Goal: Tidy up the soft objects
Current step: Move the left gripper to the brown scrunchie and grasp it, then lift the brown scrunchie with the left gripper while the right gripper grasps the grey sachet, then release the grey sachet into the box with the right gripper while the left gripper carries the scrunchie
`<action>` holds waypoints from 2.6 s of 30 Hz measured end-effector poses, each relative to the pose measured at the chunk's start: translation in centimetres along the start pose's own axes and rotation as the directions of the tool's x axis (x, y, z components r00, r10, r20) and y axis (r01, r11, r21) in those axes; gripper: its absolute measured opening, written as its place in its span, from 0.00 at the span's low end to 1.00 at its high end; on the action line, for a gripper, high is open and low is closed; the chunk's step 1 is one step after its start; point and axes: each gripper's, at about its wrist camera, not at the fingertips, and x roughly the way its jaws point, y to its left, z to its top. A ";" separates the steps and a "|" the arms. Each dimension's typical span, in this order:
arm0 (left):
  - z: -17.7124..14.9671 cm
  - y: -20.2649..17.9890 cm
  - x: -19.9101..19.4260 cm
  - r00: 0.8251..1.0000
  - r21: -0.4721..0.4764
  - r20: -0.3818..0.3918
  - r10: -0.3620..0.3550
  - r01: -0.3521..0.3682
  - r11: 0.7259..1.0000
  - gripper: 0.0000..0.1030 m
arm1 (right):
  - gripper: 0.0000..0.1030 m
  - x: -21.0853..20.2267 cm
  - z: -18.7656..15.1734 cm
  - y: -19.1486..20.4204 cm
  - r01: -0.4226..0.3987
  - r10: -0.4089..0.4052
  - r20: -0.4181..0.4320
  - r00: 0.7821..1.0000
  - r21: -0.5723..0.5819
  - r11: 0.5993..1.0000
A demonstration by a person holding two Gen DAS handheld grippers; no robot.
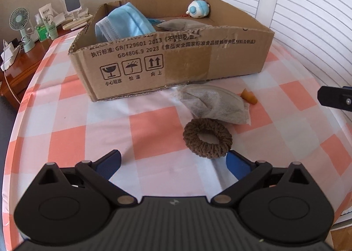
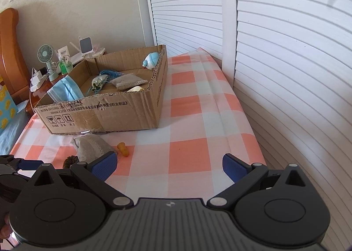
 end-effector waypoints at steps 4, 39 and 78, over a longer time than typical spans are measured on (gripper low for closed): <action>0.4 -1.2 0.0 0.999 0.045 0.030 -0.027 0.025 0.999 0.87 | 1.00 0.1 -0.1 0.3 0.001 -0.002 -0.007 1.000 -0.015 1.000; -1.2 7.4 -1.9 0.997 -0.144 0.046 0.059 -0.051 0.988 0.40 | 1.00 4.9 1.1 9.6 -0.349 0.319 -0.140 0.937 -0.406 0.845; -0.7 8.1 -2.8 0.997 -0.104 0.073 0.014 -0.007 0.995 0.40 | 0.41 7.8 1.4 11.8 -0.309 0.254 -0.181 0.950 -0.433 0.847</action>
